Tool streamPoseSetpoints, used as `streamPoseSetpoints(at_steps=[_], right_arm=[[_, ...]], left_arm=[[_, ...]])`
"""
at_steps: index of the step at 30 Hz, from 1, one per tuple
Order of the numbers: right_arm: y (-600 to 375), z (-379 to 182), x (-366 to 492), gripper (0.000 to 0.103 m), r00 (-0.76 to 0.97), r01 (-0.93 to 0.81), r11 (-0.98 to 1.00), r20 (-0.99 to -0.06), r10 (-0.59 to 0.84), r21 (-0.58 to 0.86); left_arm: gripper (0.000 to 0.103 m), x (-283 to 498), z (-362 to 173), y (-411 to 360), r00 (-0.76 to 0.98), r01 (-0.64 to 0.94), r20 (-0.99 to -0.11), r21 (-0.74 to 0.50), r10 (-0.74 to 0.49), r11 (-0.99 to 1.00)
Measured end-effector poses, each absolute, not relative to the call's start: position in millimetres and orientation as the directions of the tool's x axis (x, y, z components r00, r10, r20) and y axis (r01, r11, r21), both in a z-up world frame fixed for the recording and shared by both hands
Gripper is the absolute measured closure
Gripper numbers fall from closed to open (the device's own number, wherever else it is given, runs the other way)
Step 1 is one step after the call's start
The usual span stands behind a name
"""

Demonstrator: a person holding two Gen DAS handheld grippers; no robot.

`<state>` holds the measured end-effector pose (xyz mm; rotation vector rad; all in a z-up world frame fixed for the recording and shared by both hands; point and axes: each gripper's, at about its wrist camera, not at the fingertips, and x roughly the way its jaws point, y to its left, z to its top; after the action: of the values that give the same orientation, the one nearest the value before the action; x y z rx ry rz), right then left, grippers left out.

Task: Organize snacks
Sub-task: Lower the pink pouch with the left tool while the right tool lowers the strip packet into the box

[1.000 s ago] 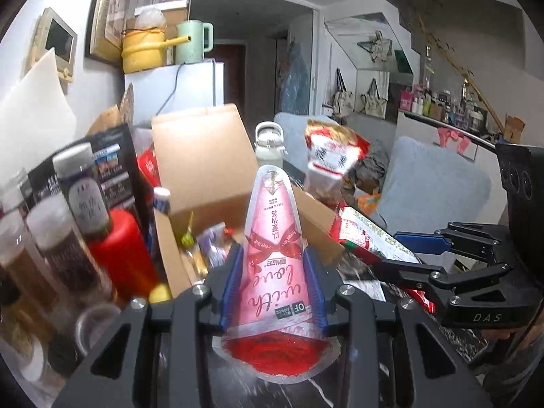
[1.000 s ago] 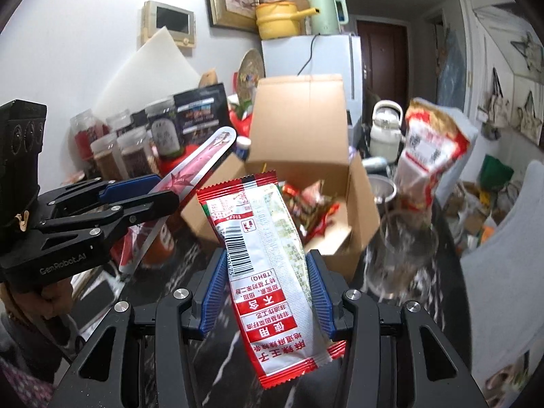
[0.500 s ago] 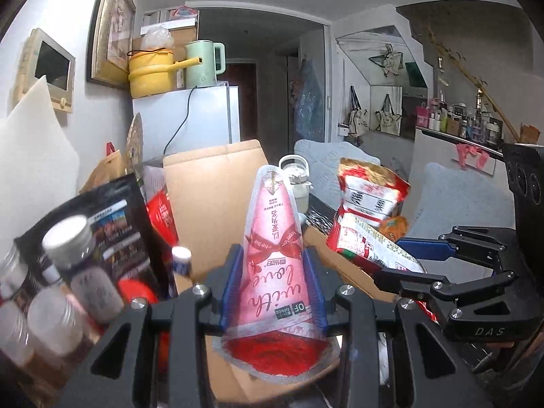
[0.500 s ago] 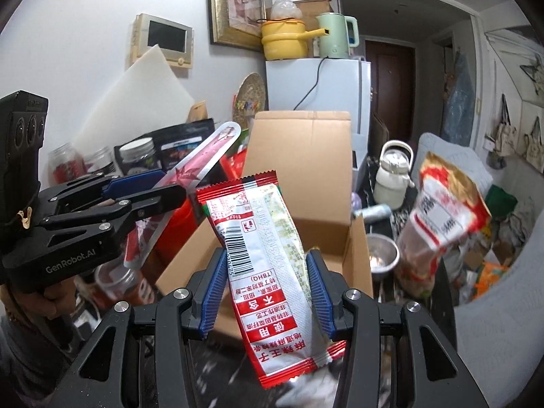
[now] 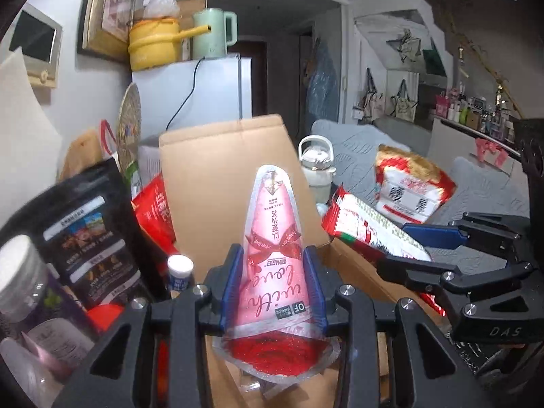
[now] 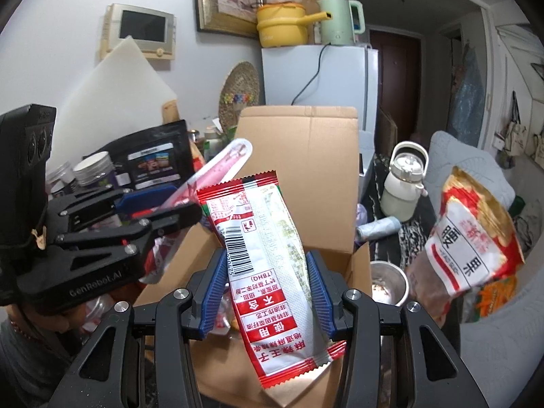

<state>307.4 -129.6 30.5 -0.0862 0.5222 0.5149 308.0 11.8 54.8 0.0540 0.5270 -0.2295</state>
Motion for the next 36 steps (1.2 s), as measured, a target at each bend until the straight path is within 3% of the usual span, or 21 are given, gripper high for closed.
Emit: streamPoseSetpoints(at_steps=[21, 36], right_arm=[[-112, -29, 365, 0.057, 0.615, -0.475, 0.878, -0.693, 0.378, 0.058], [-112, -68, 390, 0.057, 0.569, -0.432, 0.9, -0.757, 0.322, 0.059]], left_arm=[[0.067, 362, -18, 4, 0.679, 0.198, -0.721, -0.005, -0.141, 0.98], [0.067, 386, -55, 0, 0.566, 0.165, -0.82, 0.011, -0.086, 0.986]])
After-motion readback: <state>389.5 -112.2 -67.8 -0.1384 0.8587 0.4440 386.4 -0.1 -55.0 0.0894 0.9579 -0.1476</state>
